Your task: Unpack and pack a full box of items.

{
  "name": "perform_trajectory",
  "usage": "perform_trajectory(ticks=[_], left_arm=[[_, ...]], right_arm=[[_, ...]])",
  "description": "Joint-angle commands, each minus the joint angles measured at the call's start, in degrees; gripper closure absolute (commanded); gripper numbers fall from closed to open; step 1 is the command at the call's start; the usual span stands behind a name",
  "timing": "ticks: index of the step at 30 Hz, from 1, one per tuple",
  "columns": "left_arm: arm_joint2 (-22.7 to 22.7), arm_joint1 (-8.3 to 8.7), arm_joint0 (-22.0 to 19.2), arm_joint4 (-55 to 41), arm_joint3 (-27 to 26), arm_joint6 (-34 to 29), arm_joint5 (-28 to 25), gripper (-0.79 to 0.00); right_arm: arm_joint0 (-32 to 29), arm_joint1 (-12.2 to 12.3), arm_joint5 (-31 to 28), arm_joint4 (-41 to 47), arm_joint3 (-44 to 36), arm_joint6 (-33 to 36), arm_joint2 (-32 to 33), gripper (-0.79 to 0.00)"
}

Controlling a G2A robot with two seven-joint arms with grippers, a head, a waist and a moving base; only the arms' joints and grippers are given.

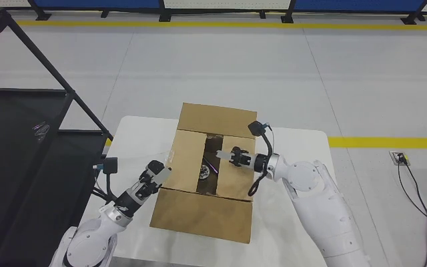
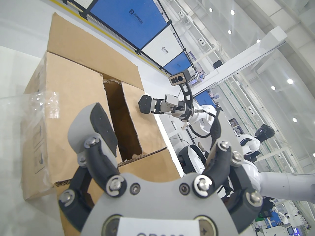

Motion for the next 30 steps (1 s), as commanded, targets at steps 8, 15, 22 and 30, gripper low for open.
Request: perform_trajectory(ticks=[8,15,22,30], left_arm=[[-6.04,0.90,2.51,-4.74,0.89,-4.16,-1.07,-0.785],[-10.87,1.96,6.47,-12.78,6.15,-14.35,-3.88,-0.785],[-11.41,3.29,7.54,-11.27,12.14,-27.71,-6.14,-0.785],[-6.83,4.02,5.15,-15.18,16.97,-38.37,-8.67,-0.785]], right_arm=[[-1.03,1.08,-5.43,0.02,-1.82,-5.83,2.96,-0.785],[0.93,1.25,-5.77,-2.59,2.60,-15.69,3.81,-0.785],[4.64,0.82,-4.97,-5.45,9.96,-26.97,3.10,-0.785],[9.31,0.07,-1.92,-9.30,18.81,-38.83,1.77,-0.785]])
